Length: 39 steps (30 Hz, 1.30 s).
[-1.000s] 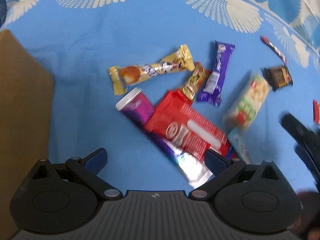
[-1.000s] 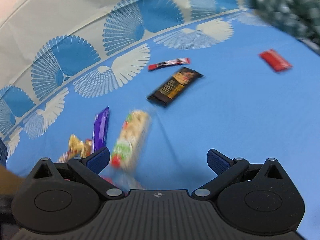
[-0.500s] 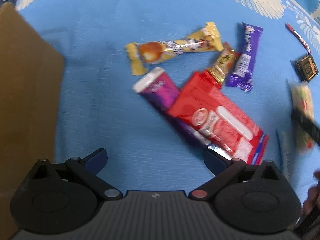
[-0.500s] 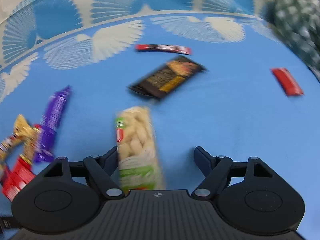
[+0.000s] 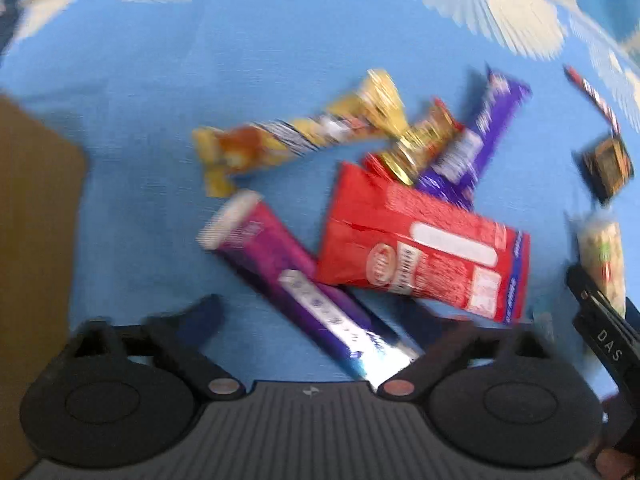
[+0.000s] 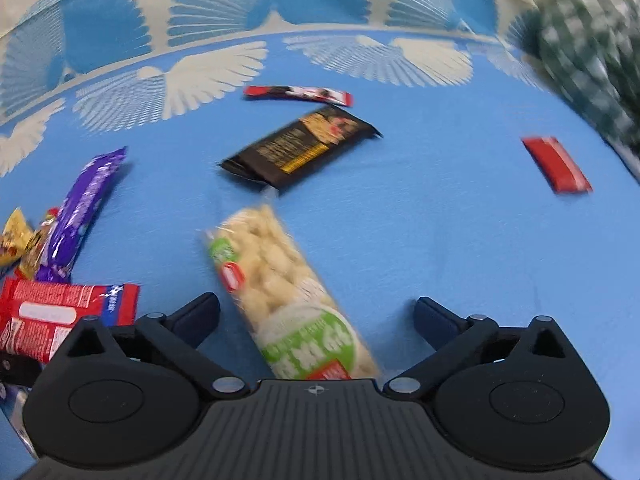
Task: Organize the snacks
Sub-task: 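Grasp the purple tube with the left tool while the right tool grasps the peanut bar, then carry the purple tube and peanut bar over the cardboard box with both tools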
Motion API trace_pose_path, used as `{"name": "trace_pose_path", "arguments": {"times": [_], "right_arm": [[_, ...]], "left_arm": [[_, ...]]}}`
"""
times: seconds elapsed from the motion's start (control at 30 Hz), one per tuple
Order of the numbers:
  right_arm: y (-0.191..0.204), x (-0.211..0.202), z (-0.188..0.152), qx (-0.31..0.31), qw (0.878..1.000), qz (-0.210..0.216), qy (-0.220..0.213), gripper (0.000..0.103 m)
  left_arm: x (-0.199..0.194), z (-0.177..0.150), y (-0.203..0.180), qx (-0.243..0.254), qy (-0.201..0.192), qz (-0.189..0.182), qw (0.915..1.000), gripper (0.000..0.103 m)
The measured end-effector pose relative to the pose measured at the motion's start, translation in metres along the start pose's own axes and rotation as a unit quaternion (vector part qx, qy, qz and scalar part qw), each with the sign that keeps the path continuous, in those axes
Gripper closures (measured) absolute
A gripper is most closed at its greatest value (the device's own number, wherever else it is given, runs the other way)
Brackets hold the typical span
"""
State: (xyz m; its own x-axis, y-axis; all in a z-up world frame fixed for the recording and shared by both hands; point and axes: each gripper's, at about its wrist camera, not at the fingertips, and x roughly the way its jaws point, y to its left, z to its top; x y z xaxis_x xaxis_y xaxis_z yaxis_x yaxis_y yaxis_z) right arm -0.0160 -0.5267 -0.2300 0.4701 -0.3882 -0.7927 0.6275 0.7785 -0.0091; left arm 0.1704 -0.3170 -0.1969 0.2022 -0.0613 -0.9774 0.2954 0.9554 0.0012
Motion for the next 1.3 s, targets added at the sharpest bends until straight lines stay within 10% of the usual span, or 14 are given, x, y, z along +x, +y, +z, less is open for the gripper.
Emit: {"name": "trace_pose_path", "arguments": {"times": [0.07, 0.13, 0.47, 0.7, 1.0, 1.3], "right_arm": [[0.007, -0.013, -0.002, -0.031, 0.999, 0.006, -0.014, 0.065], [0.008, -0.022, -0.009, -0.035, 0.999, 0.013, -0.007, 0.065], [-0.003, -0.174, -0.026, 0.087, 0.990, 0.054, -0.099, 0.065], [0.065, -0.298, -0.089, 0.035, 0.985, 0.147, -0.089, 0.065], [0.173, -0.390, -0.172, -0.042, 0.963, 0.263, -0.034, 0.065], [0.233, -0.452, -0.194, -0.127, 0.953, 0.270, -0.058, 0.065]], "left_arm": [[-0.014, -0.006, 0.011, -0.005, -0.014, -0.010, 0.9998, 0.077], [-0.023, -0.012, 0.025, -0.005, 0.000, -0.037, 0.9993, 0.084], [-0.134, -0.068, 0.066, 0.056, -0.106, -0.088, 0.9889, 0.086], [-0.225, -0.157, 0.133, 0.073, -0.145, -0.117, 0.9797, 0.086], [-0.283, -0.271, 0.259, 0.053, -0.199, -0.052, 0.9773, 0.086], [-0.303, -0.333, 0.343, -0.004, -0.227, -0.056, 0.9723, 0.086]]}}
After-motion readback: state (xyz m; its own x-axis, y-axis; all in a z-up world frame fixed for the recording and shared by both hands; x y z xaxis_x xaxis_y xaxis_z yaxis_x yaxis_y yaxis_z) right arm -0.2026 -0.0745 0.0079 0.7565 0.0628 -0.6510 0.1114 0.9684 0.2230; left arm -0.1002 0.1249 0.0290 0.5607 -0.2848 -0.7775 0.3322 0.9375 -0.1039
